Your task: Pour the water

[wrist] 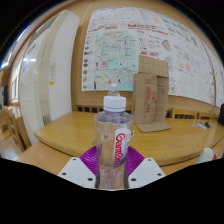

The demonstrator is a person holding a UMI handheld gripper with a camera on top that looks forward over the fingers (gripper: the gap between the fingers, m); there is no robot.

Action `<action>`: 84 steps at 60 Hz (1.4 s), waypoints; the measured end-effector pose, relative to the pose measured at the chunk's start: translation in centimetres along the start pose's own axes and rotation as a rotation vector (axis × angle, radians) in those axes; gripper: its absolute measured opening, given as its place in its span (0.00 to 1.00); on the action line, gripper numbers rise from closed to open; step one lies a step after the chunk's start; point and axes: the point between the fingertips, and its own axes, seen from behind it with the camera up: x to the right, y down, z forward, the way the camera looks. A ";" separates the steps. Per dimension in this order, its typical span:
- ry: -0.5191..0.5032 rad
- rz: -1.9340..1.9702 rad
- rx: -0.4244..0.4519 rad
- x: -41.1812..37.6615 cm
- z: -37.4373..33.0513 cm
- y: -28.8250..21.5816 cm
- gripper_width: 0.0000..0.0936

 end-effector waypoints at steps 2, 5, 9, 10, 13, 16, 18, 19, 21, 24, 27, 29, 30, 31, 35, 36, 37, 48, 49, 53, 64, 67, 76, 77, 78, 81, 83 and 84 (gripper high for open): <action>-0.029 0.030 0.007 -0.3 -0.6 -0.7 0.33; -0.074 0.097 0.024 -0.5 -1.7 -2.3 0.34; -0.159 0.246 0.061 -0.2 -3.9 -5.4 0.33; -0.179 0.292 0.071 0.0 -4.4 -6.2 0.33; -0.237 0.450 0.098 0.7 -5.8 -8.7 0.33; -0.319 0.615 0.128 2.0 -7.0 -11.0 0.33; -0.369 0.733 0.147 3.1 -7.9 -12.4 0.33; -0.391 0.794 0.155 3.3 -8.5 -13.2 0.33; -0.444 0.917 0.178 4.7 -9.1 -14.5 0.33; -0.514 1.101 0.209 7.0 -10.0 -15.9 0.33; -0.571 1.271 0.245 9.7 -10.8 -16.6 0.33; -0.598 1.383 0.268 11.4 -11.3 -16.9 0.33; -0.613 1.436 0.280 12.4 -11.4 -16.9 0.33; -0.625 1.490 0.292 13.5 -11.5 -16.8 0.33; -0.662 1.691 0.331 16.8 -12.4 -16.4 0.33; -0.669 1.735 0.342 17.6 -12.4 -16.1 0.33; -0.674 1.778 0.355 18.5 -11.8 -15.5 0.33; -0.636 2.113 0.372 24.2 -10.1 -10.0 0.33; -0.634 2.136 0.372 24.5 -10.0 -9.6 0.33; -0.622 2.182 0.366 25.0 -10.4 -8.0 0.33; -0.666 2.128 0.301 25.4 -10.6 -9.8 0.33; -0.675 2.047 0.279 25.4 -11.0 -10.9 0.33; -0.588 1.560 0.260 25.8 -12.9 -15.7 0.33; -0.570 1.492 0.265 26.2 -13.1 -16.2 0.33; -0.550 1.422 0.272 26.6 -13.3 -16.7 0.33; -0.483 1.221 0.301 28.3 -14.1 -18.0 0.33; -0.432 1.092 0.323 29.8 -14.5 -19.0 0.33; -0.402 1.029 0.335 30.7 -14.7 -19.5 0.33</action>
